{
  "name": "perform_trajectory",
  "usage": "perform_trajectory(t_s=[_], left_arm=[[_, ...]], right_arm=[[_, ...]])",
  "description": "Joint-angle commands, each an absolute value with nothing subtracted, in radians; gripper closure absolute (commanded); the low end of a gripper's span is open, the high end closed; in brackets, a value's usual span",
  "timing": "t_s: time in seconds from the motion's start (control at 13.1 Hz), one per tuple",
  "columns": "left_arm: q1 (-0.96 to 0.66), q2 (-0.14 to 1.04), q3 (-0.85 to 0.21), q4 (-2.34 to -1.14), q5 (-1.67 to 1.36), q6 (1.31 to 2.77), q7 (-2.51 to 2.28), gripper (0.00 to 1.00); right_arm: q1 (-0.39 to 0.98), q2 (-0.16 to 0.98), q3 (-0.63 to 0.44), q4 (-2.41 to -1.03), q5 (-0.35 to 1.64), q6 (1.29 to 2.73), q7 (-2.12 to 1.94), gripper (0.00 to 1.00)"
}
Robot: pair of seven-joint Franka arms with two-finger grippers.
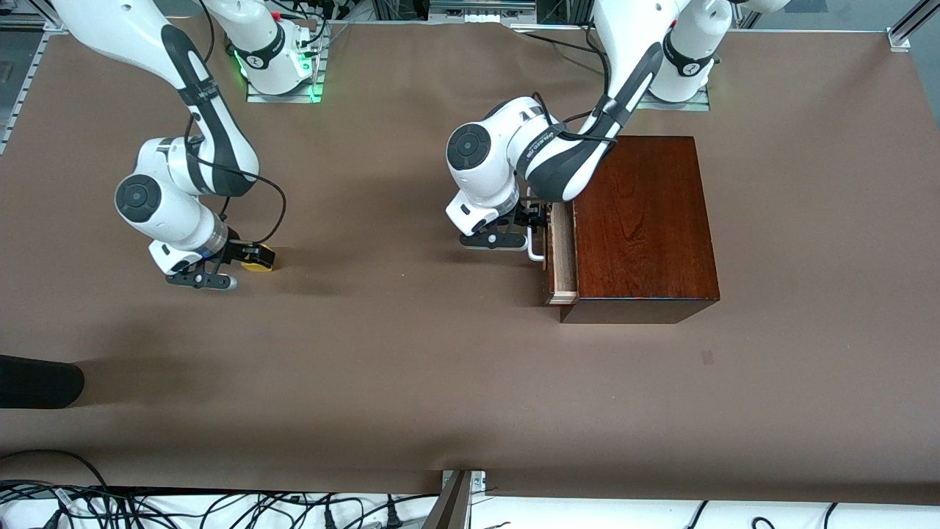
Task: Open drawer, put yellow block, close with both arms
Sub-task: 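Pull the drawer open with the left gripper while the right gripper reaches the cube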
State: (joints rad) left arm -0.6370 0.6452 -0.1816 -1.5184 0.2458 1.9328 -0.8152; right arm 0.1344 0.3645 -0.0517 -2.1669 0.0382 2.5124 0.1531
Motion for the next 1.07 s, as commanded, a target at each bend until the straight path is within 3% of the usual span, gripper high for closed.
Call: perform_trajectory(t_s=[0.0, 0.61, 0.84, 0.99], left_arm=[[-0.698, 0.703, -0.203, -1.419, 0.158, 2.016, -0.863, 0.0], [-0.695, 0.758, -0.199, -1.322, 0.155, 2.022, -0.936, 0.0], [-0.695, 0.747, -0.198, -1.322, 0.164, 1.985, -0.928, 0.0], [-0.698, 0.747, -0.199, -1.322, 0.169, 1.896, -0.922, 0.0]], right_arm=[[0.133, 0.396, -0.044, -2.164, 0.057, 2.562, 0.166, 0.0], [0.133, 0.383, -0.044, -2.22, 0.057, 2.562, 0.149, 0.02], [0.133, 0.385, -0.044, -2.23, 0.057, 2.563, 0.147, 0.14], [0.133, 0.388, -0.046, -2.233, 0.057, 2.563, 0.147, 0.3]])
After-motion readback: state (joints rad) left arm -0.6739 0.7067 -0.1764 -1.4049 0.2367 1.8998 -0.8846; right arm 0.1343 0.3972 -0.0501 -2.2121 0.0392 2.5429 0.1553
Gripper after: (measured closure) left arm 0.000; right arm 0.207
